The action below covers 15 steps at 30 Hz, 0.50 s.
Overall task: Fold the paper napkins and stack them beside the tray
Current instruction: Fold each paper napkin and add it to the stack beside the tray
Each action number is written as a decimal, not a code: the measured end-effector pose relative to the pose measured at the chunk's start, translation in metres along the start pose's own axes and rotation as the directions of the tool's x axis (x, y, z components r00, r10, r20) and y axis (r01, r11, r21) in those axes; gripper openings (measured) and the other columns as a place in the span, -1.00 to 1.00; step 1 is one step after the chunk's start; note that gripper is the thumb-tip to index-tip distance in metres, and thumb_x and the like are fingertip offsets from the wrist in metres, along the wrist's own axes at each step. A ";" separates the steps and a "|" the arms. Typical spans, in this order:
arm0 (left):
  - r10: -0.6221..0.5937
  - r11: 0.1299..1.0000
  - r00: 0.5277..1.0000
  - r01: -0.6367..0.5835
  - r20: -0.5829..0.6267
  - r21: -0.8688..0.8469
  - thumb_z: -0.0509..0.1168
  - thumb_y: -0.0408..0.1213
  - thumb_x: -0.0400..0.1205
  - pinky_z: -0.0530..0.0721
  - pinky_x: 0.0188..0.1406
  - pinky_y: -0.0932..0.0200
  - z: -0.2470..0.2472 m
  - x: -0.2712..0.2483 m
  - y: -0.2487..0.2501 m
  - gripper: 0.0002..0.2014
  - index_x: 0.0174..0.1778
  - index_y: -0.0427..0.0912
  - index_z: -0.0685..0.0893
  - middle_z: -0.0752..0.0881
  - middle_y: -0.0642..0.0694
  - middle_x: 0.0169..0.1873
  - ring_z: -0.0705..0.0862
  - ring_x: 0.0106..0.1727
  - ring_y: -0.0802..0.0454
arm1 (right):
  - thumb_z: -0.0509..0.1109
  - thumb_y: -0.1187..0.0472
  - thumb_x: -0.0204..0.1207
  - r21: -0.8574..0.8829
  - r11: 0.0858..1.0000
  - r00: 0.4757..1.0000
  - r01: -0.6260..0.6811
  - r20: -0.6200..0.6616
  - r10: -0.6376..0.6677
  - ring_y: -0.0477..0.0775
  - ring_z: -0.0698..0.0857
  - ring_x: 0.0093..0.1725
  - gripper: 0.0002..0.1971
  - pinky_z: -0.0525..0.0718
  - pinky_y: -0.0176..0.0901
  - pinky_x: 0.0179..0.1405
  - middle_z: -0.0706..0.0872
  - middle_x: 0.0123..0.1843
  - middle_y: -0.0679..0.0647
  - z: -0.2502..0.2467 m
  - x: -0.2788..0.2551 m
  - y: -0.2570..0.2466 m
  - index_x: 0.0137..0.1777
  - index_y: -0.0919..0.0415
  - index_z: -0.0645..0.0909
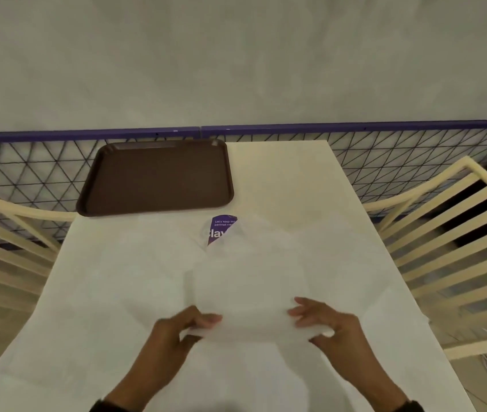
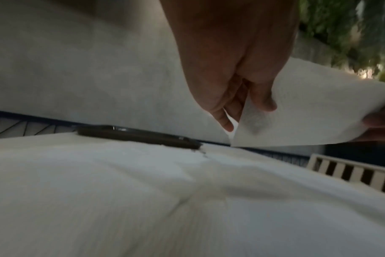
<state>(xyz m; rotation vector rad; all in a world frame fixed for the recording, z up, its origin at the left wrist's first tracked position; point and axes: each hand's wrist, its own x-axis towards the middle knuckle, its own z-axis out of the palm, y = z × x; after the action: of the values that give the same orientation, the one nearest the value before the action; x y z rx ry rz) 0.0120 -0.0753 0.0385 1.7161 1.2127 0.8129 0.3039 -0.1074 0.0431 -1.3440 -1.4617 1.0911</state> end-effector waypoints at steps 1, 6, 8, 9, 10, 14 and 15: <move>-0.032 0.999 0.998 0.031 0.049 0.017 0.35 -0.67 0.47 0.62 0.16 0.40 0.006 -0.008 -0.011 -0.44 -0.25 0.27 0.61 0.78 0.33 -0.05 0.73 0.09 0.30 | 0.61 0.08 0.22 -0.011 1.000 0.999 -0.027 0.022 0.027 -0.10 0.66 0.28 -0.87 0.60 -0.30 0.24 0.81 -0.01 -0.16 0.003 -0.008 0.012 -0.25 -0.11 0.76; -0.216 0.976 0.965 0.207 0.153 0.071 0.33 -0.58 0.54 0.57 0.06 0.55 0.026 -0.031 -0.033 -0.50 -0.27 0.28 0.59 0.78 0.38 -0.17 0.73 0.02 0.39 | 0.54 0.50 0.28 -0.153 0.963 0.965 -0.221 0.107 0.239 -0.31 0.65 0.20 -0.58 0.62 -0.24 0.25 0.79 -0.07 -0.30 0.011 -0.034 0.048 -0.32 -0.15 0.75; -0.259 0.964 0.960 0.249 0.105 0.097 0.36 -0.53 0.53 0.58 -0.05 0.56 0.028 -0.031 -0.034 -0.61 -0.29 0.17 0.60 0.80 0.28 -0.27 0.75 -0.10 0.37 | 0.55 0.44 0.31 -0.193 0.940 0.953 -0.282 0.055 0.298 -0.32 0.72 -0.01 -0.66 0.59 -0.43 0.13 0.79 -0.19 -0.32 0.014 -0.030 0.046 -0.33 -0.11 0.75; -0.277 0.956 0.959 0.269 0.062 0.113 0.38 -0.50 0.53 0.56 -0.12 0.57 0.028 -0.028 -0.034 -0.67 -0.32 0.10 0.60 0.80 0.21 -0.32 0.74 -0.18 0.37 | 0.55 0.38 0.33 -0.199 0.931 0.948 -0.305 0.030 0.317 -0.32 0.73 -0.12 -0.74 0.58 -0.50 0.01 0.78 -0.26 -0.31 0.016 -0.024 0.043 -0.35 -0.05 0.74; -0.301 0.945 0.953 0.297 0.017 0.136 0.40 -0.45 0.53 0.55 -0.20 0.56 0.028 -0.024 -0.035 -0.69 -0.33 0.10 0.57 0.78 0.14 -0.38 0.72 -0.26 0.35 | 0.55 0.35 0.34 -0.202 0.928 0.947 -0.313 0.007 0.321 -0.30 0.71 -0.24 -0.78 0.56 -0.49 -0.13 0.76 -0.34 -0.28 0.016 -0.016 0.041 -0.39 0.00 0.72; -0.349 0.917 0.933 0.359 -0.084 0.173 0.42 -0.33 0.54 0.54 -0.35 0.36 0.029 -0.005 -0.035 -0.74 -0.03 0.11 0.53 0.65 0.00 -0.42 0.58 -0.44 0.23 | 0.51 0.29 0.39 -0.262 0.912 0.948 -0.316 -0.063 0.310 -0.21 0.61 -0.37 -0.90 0.49 -0.51 -0.38 0.67 -0.38 -0.18 0.022 0.017 0.040 -0.25 0.11 0.65; -0.356 0.912 0.928 0.371 -0.107 0.174 0.41 -0.32 0.54 0.56 -0.25 0.33 0.029 -0.003 -0.034 -0.67 0.13 0.07 0.51 0.68 0.01 -0.27 0.62 -0.31 0.21 | 0.51 0.25 0.40 -0.296 0.894 0.942 -0.335 -0.076 0.328 -0.17 0.63 -0.27 -0.87 0.50 -0.53 -0.34 0.67 -0.28 -0.15 0.023 0.022 0.040 -0.11 0.08 0.63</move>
<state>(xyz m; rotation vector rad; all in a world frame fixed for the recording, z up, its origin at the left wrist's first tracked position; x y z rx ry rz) 0.0233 -0.0805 -0.0050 1.5482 1.6464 0.5493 0.2903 -0.0854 -0.0009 -1.8747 -1.4589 1.0818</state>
